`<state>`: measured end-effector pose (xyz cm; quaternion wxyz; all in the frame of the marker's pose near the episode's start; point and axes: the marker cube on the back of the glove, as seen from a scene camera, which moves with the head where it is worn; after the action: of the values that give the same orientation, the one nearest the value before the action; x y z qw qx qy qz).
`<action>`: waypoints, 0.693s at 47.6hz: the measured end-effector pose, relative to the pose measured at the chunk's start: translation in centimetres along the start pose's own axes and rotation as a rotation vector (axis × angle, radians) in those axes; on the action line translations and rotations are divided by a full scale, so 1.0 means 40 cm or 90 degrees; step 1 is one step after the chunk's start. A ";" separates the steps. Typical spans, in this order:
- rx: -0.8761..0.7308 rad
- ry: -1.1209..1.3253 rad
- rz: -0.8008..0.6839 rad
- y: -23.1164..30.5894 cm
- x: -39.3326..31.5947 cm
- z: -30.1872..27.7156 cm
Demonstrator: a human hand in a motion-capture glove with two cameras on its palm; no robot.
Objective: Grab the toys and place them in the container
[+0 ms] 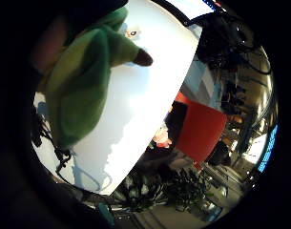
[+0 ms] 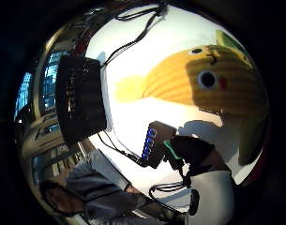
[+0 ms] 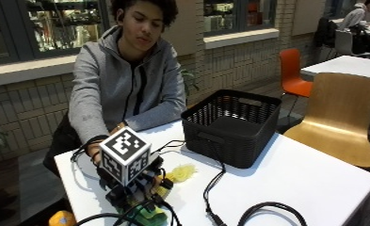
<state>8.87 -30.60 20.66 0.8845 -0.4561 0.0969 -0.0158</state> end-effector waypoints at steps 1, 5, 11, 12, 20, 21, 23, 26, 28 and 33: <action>-0.006 -0.002 0.007 -0.010 0.004 0.005; -0.008 -0.016 0.028 -0.045 0.020 0.025; 0.078 -0.038 0.022 -0.062 0.031 0.052; 0.097 -0.042 0.020 -0.063 0.032 0.054; 0.252 -0.075 0.034 -0.085 0.038 0.056; 0.267 -0.078 0.038 -0.088 0.036 0.055; 0.286 -0.083 0.047 -0.092 0.029 0.058; 0.293 -0.088 0.054 -0.092 0.021 0.061; 0.292 -0.086 0.051 -0.093 0.020 0.055; 0.292 -0.079 0.044 -0.083 0.020 0.040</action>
<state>10.14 -31.33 24.14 0.9693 -0.2395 0.0519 0.0208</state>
